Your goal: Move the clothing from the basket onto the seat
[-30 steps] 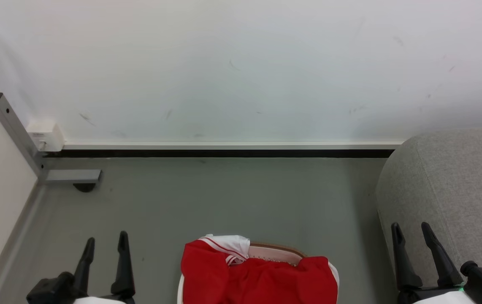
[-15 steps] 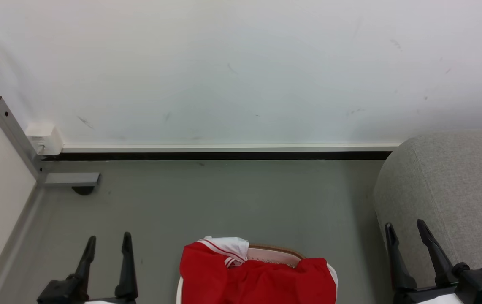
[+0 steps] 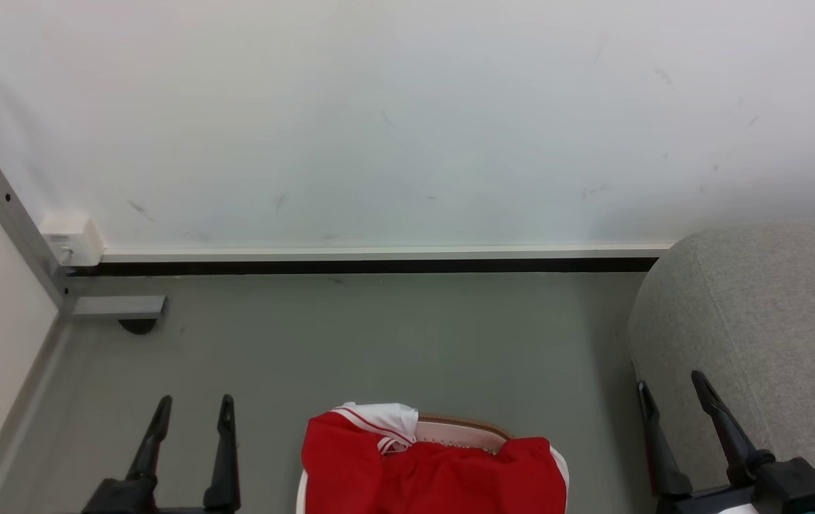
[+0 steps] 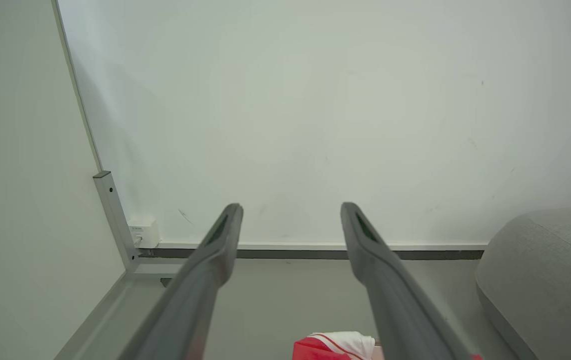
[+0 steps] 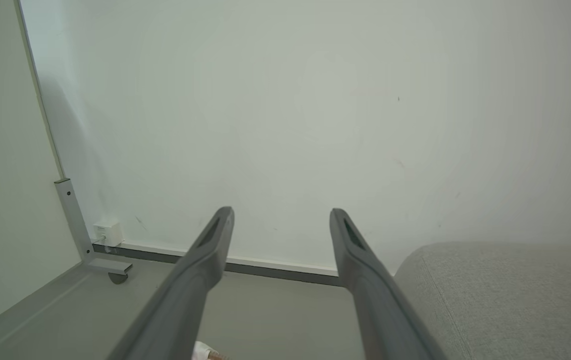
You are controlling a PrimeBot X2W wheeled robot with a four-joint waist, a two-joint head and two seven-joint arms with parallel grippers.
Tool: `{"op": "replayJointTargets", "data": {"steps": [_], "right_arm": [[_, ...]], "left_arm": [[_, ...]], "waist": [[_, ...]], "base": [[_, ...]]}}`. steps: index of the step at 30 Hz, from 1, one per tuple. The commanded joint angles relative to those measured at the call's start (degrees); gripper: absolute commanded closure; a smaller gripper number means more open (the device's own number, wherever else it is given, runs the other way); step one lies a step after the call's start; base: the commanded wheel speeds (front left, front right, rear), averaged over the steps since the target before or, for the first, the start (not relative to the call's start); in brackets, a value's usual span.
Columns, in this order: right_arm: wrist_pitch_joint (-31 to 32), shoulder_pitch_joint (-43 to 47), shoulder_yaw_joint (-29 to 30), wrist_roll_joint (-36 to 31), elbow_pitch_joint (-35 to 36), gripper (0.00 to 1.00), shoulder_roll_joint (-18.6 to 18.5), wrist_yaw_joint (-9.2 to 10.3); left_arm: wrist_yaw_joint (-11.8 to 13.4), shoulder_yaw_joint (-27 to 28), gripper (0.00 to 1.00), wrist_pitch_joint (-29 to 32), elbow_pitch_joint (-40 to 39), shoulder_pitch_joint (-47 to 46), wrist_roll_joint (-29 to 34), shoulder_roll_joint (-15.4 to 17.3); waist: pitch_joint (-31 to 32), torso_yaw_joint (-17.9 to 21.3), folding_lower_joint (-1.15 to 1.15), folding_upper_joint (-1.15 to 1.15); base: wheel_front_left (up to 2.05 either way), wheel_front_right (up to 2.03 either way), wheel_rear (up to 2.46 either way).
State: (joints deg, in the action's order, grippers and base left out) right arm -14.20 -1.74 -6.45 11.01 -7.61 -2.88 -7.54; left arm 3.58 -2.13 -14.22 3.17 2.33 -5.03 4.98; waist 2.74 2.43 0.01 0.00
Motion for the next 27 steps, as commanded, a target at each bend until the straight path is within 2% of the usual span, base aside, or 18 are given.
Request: {"op": "replayJointTargets", "data": {"steps": [1, 7, 27], "right_arm": [[-0.64, 0.71, -0.09, -1.23, 0.33, 0.00, -0.04, 0.09], [-1.04, 0.79, -0.50, -2.94, 0.32, 0.00, -0.05, 0.10], [-0.96, 0.05, -0.42, -1.72, 0.21, 0.00, -0.02, 0.10]], "left_arm": [[0.28, 0.11, 0.00, -0.61, -0.43, 0.66, 1.50, 0.26], [0.36, 0.20, 0.00, -0.99, -0.56, 0.80, 3.66, 0.04], [-0.48, 1.20, 0.00, -0.95, -0.86, 0.27, 3.05, -0.66]], "waist": [[0.02, 0.04, -0.01, 0.00], [0.12, 0.13, -0.01, 0.00], [-0.31, 0.63, -0.01, 0.00]], "base": [[0.00, 0.00, 0.00], [0.00, 0.00, 0.00], [0.00, 0.00, 0.00]]}}
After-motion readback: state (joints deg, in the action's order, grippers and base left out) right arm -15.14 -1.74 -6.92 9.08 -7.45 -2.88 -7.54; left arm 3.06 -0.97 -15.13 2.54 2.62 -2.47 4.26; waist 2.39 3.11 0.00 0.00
